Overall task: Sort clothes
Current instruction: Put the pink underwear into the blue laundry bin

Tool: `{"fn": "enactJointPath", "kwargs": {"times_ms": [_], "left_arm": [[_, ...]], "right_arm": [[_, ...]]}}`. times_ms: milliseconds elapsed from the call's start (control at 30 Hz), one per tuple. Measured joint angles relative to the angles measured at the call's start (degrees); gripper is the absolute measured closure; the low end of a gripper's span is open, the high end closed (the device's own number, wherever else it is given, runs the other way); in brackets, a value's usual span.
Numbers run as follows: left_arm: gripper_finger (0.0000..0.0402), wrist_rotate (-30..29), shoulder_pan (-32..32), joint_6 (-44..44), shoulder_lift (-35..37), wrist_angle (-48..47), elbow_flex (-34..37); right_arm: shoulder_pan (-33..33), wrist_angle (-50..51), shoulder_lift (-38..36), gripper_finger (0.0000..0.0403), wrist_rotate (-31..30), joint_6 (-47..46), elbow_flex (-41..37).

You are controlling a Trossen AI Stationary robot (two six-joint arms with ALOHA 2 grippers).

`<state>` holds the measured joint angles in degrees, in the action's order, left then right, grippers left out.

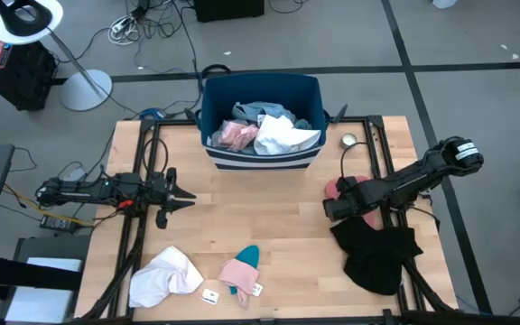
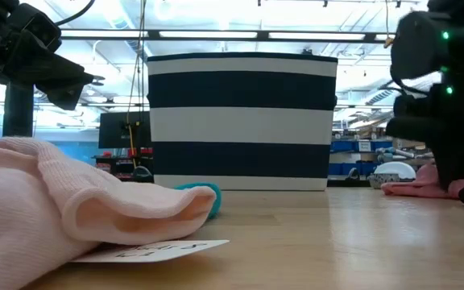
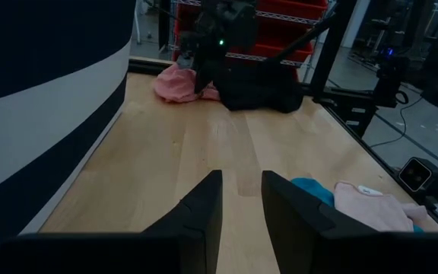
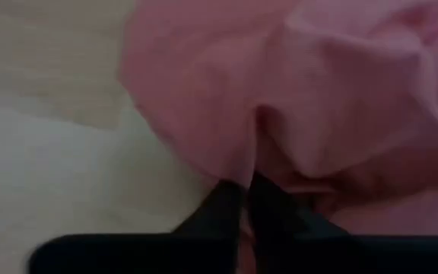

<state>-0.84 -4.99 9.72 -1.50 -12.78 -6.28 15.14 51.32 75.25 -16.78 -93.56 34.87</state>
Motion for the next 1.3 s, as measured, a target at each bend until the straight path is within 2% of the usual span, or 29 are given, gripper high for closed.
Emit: {"fn": "enactJointPath", "kwargs": {"times_ms": [133,367,467,667,867,1067,1300], "left_arm": [[0.0303,0.0,0.0,0.0,0.0,0.0,0.0],[0.0303,0.0,0.0,0.0,0.0,0.0,0.0],[0.0303,0.0,0.0,0.0,0.0,0.0,0.0],[0.0303,0.0,0.0,0.0,0.0,0.0,0.0],[0.0303,0.0,0.0,0.0,0.0,0.1,0.0],[0.0303,0.0,0.0,-0.1,0.0,0.1,0.0],[0.0303,0.0,0.0,-0.1,0.0,0.1,0.0]], "right_arm": [[0.0,9.3,-1.1,0.0395,-0.6,1.8,7.2],[0.0,32.5,-2.3,0.04,-9.6,3.5,28.8],[0.0,39.0,-2.3,0.0401,-13.9,4.1,37.9],[-1.7,38.7,-2.2,0.0402,-22.1,13.4,51.8],[-5.1,38.2,-0.3,0.0402,-27.1,22.6,62.7],[-9.9,31.8,4.4,0.0403,-27.1,36.4,73.2],[-15.7,21.9,11.3,0.0403,-23.6,52.8,84.7]]}}
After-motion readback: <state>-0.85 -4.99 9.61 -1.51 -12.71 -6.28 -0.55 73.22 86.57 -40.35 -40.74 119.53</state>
